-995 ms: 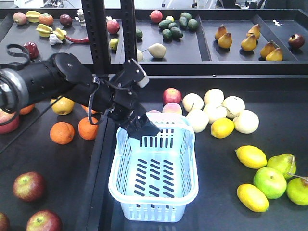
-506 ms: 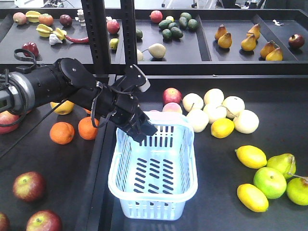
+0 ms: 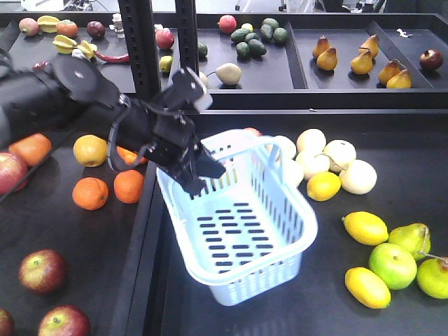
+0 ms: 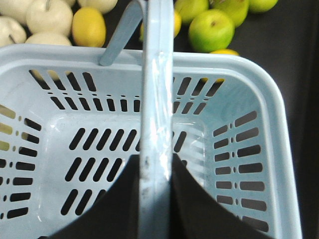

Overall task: Pick three apples into basket with both arms
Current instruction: 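Close the left gripper on the basket handle and lift the basket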

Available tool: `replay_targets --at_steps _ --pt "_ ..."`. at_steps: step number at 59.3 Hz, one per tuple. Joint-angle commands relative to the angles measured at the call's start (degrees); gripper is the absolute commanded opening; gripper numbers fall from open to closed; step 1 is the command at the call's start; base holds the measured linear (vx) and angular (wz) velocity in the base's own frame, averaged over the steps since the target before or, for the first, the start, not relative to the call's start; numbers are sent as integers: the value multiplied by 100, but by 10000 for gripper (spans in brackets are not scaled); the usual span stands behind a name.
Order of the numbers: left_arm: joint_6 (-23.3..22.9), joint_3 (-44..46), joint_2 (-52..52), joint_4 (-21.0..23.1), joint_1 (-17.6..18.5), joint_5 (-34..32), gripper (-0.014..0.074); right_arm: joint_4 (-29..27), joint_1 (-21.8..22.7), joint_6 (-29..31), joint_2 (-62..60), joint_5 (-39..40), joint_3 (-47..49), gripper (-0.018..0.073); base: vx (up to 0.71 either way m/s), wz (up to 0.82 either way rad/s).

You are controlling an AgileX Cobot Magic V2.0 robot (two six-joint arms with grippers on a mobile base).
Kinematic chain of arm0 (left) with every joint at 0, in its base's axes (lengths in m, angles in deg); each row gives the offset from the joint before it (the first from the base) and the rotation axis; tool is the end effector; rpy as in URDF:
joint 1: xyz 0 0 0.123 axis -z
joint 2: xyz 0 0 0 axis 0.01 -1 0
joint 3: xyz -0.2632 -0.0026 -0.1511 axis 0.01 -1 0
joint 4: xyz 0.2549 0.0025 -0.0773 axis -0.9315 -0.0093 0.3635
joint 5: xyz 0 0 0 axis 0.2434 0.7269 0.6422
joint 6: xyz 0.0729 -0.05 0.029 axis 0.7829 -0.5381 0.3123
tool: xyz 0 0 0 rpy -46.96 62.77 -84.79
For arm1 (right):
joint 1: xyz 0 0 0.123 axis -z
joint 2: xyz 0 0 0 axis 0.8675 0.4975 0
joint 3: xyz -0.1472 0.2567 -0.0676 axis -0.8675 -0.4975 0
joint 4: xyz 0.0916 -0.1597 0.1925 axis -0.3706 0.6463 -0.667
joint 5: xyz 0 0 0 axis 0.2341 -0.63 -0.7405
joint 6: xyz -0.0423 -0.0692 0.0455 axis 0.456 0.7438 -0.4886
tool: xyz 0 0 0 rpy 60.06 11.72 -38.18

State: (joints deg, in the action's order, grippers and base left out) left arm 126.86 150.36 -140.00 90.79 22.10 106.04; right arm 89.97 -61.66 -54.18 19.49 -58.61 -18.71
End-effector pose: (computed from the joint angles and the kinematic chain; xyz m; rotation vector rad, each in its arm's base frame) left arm 0.3644 -0.2029 0.3172 1.2808 2.0149 -0.7093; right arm 0.0549 0.0000 0.1879 0.0272 1.6500 0.0409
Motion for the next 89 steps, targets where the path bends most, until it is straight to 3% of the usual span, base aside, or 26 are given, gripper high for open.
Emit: replay_targets --at_steps 1,7,14,34,50,58,75,85,89 --pt "-400 199 656 712 34 85 -8 74 35 62 68 446 -29 -5 0 0" --pt "-907 199 1015 910 34 257 -8 74 35 62 68 446 -29 -5 0 0" --pt "-1227 199 1434 823 34 392 -8 74 35 62 68 446 -29 -5 0 0" --pt "-2640 188 2514 -491 34 911 -8 74 35 62 68 446 -29 -5 0 0" --pt "-3204 181 3332 -774 34 973 -8 74 35 62 68 446 -29 -5 0 0" --pt "-3274 -249 3754 -800 34 651 -8 74 35 62 68 446 -29 -5 0 0" --pt "-3359 -2246 4774 -872 34 -276 -8 74 35 62 68 446 -29 -5 0 0" --pt "-3467 -3306 5615 -279 34 -968 -8 74 35 62 68 446 -29 -5 0 0" --pt "-3467 -3587 5999 -237 34 -1354 -8 74 35 62 68 446 -29 -5 0 0"
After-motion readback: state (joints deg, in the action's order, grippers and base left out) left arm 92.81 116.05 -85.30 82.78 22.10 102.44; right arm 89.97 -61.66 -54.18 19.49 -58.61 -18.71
